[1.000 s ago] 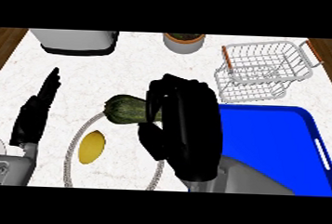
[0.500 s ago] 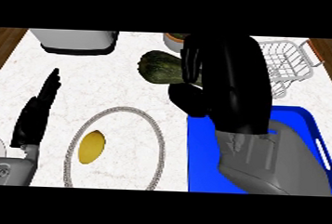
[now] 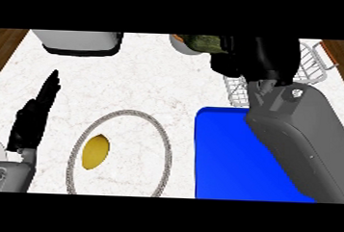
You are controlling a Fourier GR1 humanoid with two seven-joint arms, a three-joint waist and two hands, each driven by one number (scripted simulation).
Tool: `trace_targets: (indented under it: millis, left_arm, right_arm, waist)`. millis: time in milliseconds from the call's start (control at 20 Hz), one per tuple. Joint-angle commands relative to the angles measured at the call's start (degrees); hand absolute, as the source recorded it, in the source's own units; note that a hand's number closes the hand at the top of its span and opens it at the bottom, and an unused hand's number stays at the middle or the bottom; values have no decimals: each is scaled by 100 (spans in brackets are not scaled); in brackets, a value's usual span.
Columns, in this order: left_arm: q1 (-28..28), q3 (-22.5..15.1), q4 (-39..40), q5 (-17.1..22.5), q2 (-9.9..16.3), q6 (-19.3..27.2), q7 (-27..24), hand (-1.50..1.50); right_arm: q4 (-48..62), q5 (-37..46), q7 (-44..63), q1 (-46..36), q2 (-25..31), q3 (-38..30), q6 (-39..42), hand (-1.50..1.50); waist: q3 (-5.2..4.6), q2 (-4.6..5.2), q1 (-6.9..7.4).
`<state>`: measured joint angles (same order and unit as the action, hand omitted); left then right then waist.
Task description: Pick the squash from the tray and place it in the tiered basket
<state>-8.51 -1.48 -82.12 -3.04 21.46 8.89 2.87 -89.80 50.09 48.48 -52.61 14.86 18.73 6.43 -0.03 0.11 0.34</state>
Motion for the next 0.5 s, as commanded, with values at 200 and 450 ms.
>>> trace_targets:
  millis: [200,450]
  left_arm:
    - [-167,-19,42,-163,-163,54,42,0]
    - [149,37,-226,-258,-201,15,-17,0]
  right_arm:
    - [1004,607,-865,-197,965,-383,153,150]
    - [1673,680,-1478,-286,896,-641,159,150]
  waist:
    - [2,0,-12]
    - [2,-9,28]
